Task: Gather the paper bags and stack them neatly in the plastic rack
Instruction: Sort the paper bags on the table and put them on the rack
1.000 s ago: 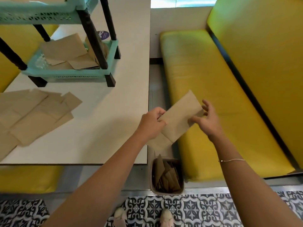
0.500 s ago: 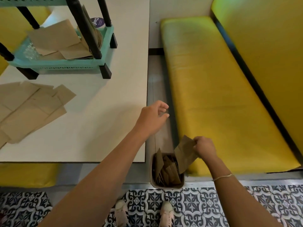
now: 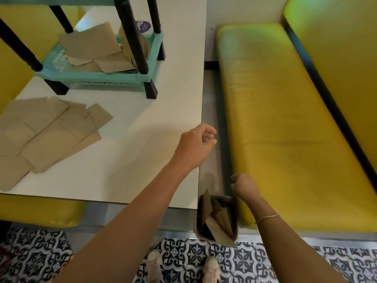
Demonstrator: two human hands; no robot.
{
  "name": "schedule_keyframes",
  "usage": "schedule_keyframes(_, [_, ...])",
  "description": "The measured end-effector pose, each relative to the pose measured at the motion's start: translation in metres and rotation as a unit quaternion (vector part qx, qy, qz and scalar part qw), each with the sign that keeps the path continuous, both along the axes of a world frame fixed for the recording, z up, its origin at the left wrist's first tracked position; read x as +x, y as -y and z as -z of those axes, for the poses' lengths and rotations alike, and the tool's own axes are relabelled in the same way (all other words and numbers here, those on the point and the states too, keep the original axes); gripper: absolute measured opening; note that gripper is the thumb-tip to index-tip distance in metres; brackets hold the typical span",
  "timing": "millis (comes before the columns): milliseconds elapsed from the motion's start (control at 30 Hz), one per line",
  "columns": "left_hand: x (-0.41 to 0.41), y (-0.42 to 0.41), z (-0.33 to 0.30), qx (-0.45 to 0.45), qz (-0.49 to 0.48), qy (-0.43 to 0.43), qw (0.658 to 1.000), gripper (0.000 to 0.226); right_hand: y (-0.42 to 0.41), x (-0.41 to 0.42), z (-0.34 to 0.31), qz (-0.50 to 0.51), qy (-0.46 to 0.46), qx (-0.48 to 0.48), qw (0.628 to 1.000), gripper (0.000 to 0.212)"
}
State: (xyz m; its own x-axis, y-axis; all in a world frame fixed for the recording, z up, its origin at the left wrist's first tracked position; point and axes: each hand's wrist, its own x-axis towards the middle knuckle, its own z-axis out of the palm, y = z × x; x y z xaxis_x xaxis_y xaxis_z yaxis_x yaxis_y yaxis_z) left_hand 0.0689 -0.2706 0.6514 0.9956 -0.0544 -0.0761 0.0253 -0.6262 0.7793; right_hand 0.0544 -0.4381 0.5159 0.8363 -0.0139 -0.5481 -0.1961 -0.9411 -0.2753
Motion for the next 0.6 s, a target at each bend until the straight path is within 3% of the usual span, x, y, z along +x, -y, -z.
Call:
schedule_keyframes(200, [0.008, -0.038, -0.025, -0.015, -0.021, 0.010, 1.000, 0.021, -0.048, 0.057, -0.097, 0.025, 0.145, 0.062, 0.987, 0.032])
schedule_keyframes(400, [0.018, -0.118, -0.046, -0.002, -0.079, 0.019, 0.997, 0.020, -0.129, 0.081, -0.184, 0.034, 0.291, 0.138, 0.946, 0.027])
schedule_keyframes(600, [0.024, -0.243, -0.036, 0.122, -0.197, -0.034, 0.972, 0.032, -0.241, 0.082, -0.211, -0.064, 0.260, 0.145, 0.952, 0.026])
